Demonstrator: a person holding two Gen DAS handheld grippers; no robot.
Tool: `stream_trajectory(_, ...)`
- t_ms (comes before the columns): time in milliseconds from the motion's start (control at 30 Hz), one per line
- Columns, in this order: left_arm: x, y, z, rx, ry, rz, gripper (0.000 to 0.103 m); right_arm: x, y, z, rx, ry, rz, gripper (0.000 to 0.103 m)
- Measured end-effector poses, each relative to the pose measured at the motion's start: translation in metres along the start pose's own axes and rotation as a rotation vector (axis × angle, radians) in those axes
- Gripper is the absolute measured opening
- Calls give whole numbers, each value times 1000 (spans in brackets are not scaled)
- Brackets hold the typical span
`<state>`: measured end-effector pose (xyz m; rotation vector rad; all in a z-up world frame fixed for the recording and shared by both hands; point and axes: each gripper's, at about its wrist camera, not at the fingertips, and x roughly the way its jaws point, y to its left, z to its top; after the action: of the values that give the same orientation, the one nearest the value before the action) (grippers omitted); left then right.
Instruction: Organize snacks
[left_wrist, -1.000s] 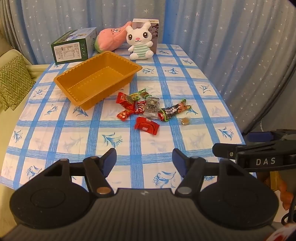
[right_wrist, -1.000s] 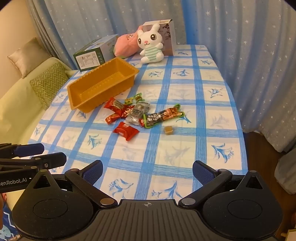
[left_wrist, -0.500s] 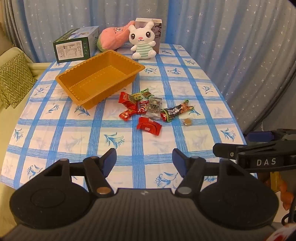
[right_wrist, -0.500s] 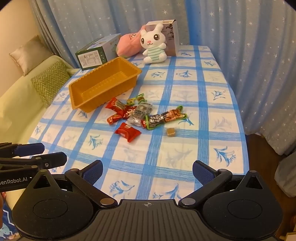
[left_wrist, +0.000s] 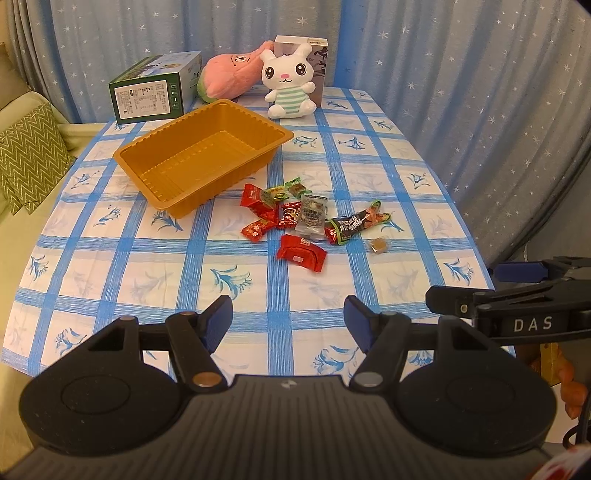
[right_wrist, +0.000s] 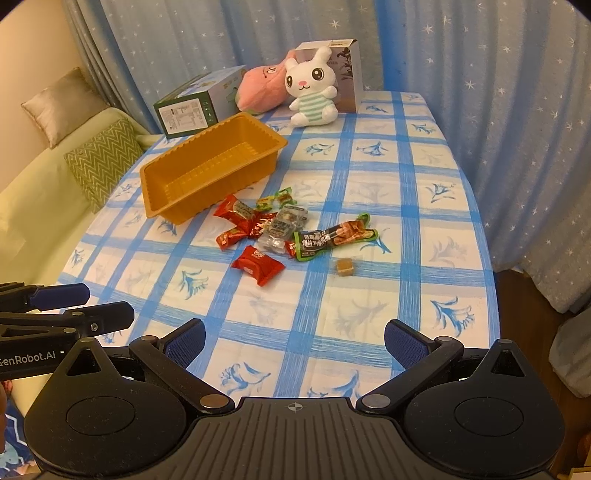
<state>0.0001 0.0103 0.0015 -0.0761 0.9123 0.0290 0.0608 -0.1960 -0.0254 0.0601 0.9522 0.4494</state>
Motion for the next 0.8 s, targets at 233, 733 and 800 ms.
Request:
stream_trajectory(233, 0, -2, 0, -1, 0, 0, 64, 0, -2, 0, -2, 1, 2, 103)
stream_trajectory(733, 6, 8, -2, 2, 2, 0, 64, -1, -6, 2, -2, 1, 3, 103)
stream_trajectory(800, 6, 8, -2, 2, 2, 0, 64, 0, -2, 2, -1, 0, 3, 103)
